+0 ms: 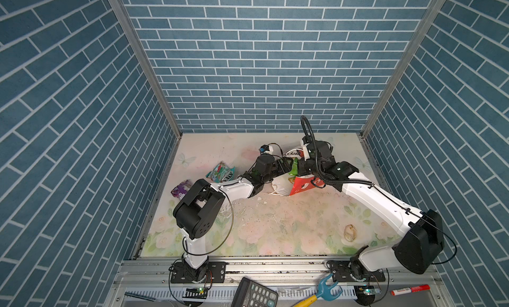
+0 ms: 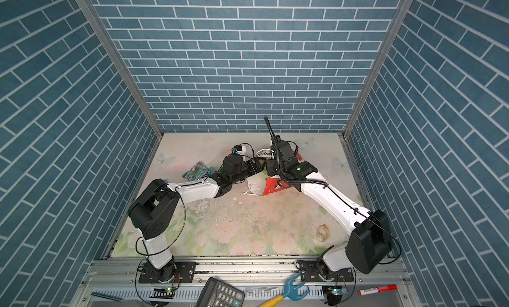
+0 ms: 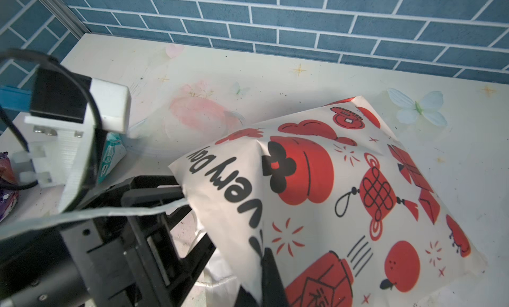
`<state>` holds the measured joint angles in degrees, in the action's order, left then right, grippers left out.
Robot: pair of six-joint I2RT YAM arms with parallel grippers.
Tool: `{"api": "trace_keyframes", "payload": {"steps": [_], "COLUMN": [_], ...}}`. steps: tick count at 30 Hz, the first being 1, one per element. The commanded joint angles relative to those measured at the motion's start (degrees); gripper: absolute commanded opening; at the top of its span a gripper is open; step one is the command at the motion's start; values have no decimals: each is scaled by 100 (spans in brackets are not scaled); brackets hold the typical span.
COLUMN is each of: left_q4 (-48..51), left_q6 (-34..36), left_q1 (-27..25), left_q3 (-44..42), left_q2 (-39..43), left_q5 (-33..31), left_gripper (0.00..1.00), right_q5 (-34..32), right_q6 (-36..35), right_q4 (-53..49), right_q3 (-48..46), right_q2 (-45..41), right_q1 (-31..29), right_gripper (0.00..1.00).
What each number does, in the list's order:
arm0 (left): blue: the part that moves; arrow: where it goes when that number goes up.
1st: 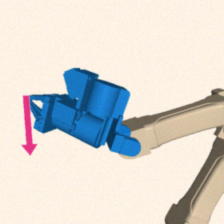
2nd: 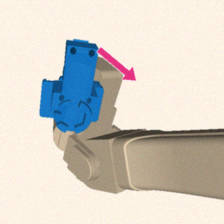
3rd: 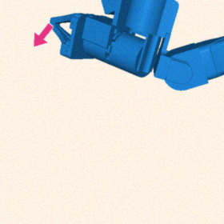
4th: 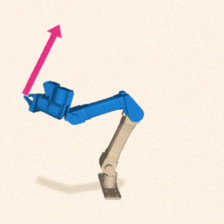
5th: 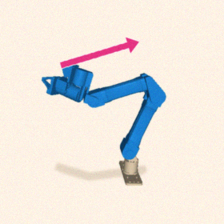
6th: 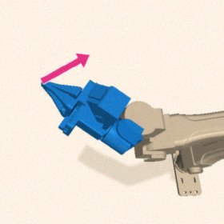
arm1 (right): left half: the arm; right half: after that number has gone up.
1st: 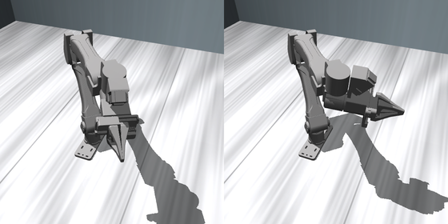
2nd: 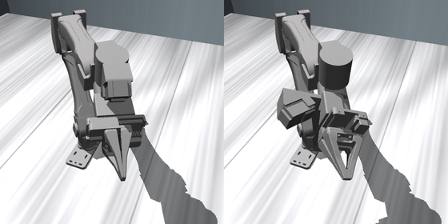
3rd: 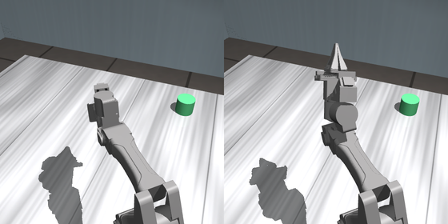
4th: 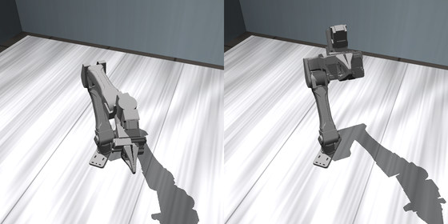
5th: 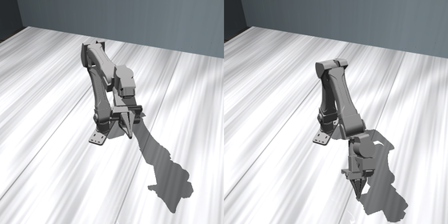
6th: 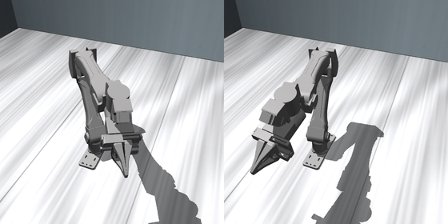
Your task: Take the snacks out of the paper bag
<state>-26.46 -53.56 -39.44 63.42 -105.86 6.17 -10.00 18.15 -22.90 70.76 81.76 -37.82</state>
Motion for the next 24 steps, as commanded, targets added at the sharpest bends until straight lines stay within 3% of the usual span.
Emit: {"api": "trace_keyframes", "payload": {"steps": [1,16,24], "left_q4": [149,-643,-305], "left_q6": [25,-774,-805], "left_q1": [42,94,94], "left_q3": [162,135,373], "left_q2": [-91,-321,-497], "left_q5": [-231,197,231], "left_gripper": [92,93,93], "right_q5": [22,67,95], "right_q6": [227,274,286], "right_q4": [172,206,231], "right_q3": [87,87,93], "right_q2": [-44,-2,25], "right_q1": [-15,-15,-16], "right_gripper": [0,0,0]}}
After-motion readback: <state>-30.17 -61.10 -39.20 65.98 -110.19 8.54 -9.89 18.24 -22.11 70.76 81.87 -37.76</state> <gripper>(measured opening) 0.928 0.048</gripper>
